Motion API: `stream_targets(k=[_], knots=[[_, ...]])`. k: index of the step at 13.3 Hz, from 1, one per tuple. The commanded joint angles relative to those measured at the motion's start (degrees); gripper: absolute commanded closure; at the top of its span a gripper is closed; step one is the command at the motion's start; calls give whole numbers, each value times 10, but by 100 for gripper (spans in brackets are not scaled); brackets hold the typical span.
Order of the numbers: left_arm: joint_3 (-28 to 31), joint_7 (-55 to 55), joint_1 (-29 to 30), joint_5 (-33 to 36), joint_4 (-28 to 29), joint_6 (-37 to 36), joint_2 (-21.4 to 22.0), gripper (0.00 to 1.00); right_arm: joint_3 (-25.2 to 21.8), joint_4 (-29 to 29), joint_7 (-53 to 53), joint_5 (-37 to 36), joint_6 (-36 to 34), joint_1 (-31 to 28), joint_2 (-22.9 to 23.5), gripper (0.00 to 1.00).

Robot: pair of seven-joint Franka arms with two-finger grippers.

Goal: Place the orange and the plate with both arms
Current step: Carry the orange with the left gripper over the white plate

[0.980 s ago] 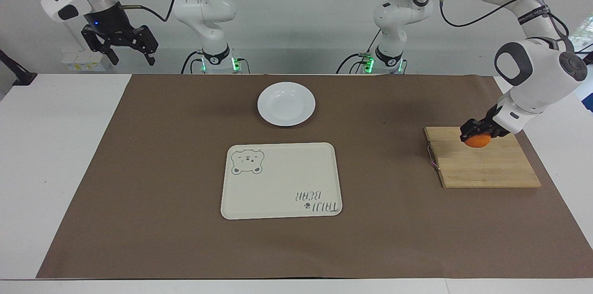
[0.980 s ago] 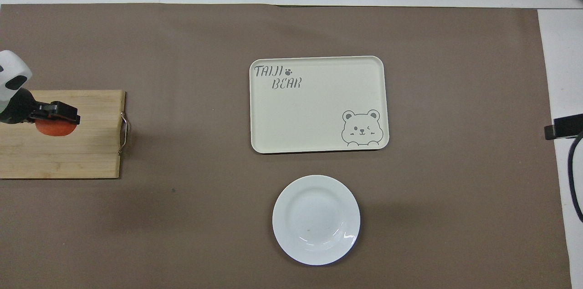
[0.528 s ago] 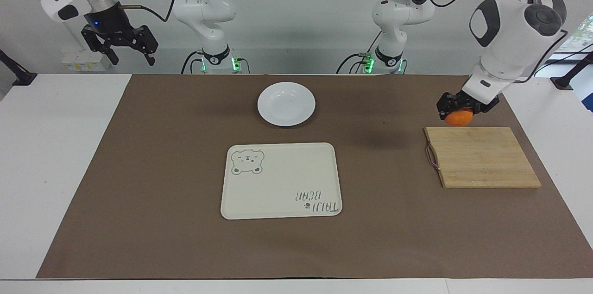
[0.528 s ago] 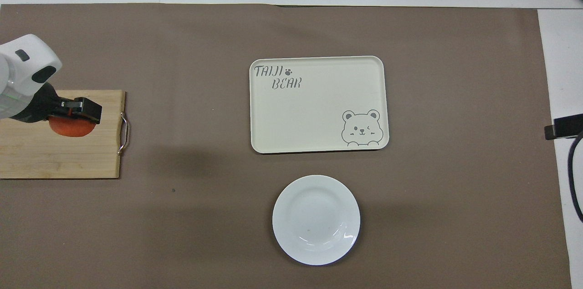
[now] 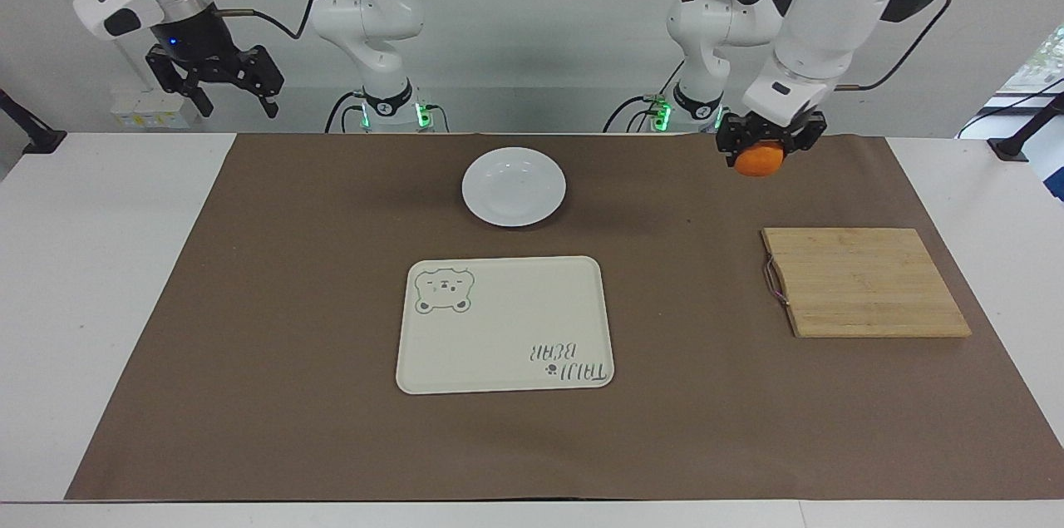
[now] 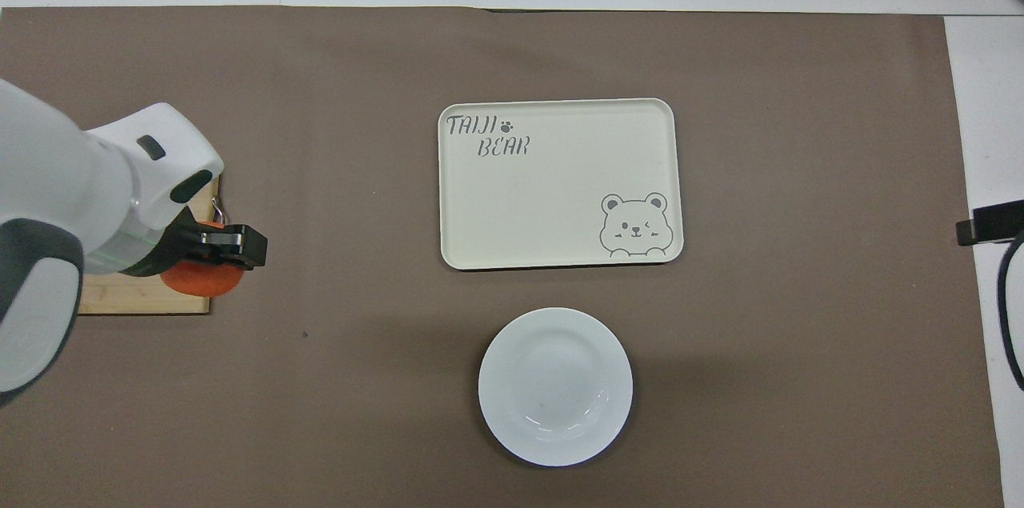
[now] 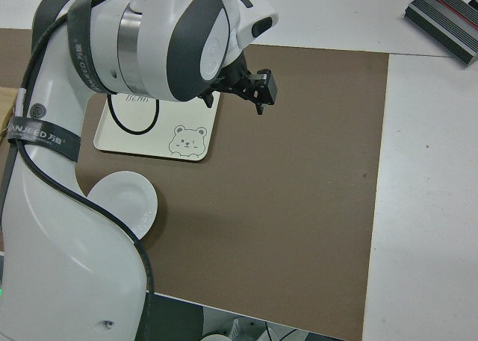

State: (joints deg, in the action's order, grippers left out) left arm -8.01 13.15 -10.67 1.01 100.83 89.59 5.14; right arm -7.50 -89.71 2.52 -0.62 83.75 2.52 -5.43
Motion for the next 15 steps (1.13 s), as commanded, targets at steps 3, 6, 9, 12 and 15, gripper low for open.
stream_targets(k=[3, 6, 9, 12, 15], knots=[[5, 72, -80, -29, 38, -13, 38, 100, 3, 7, -8, -6, -10, -6, 2, 0], [5, 64, -116, -50, 75, 24, 56, 100, 3, 5, -8, -6, -10, -6, 2, 0], [5, 56, -162, -77, 103, 86, 58, 100, 2, 3, -7, -6, -10, -6, 0, 0], [5, 50, -212, -77, 135, 153, 51, 100, 2, 3, -7, -6, -10, -6, 0, 0], [5, 50, -260, -77, 170, 210, 34, 100, 2, 3, -7, -6, -10, -6, 0, 0]])
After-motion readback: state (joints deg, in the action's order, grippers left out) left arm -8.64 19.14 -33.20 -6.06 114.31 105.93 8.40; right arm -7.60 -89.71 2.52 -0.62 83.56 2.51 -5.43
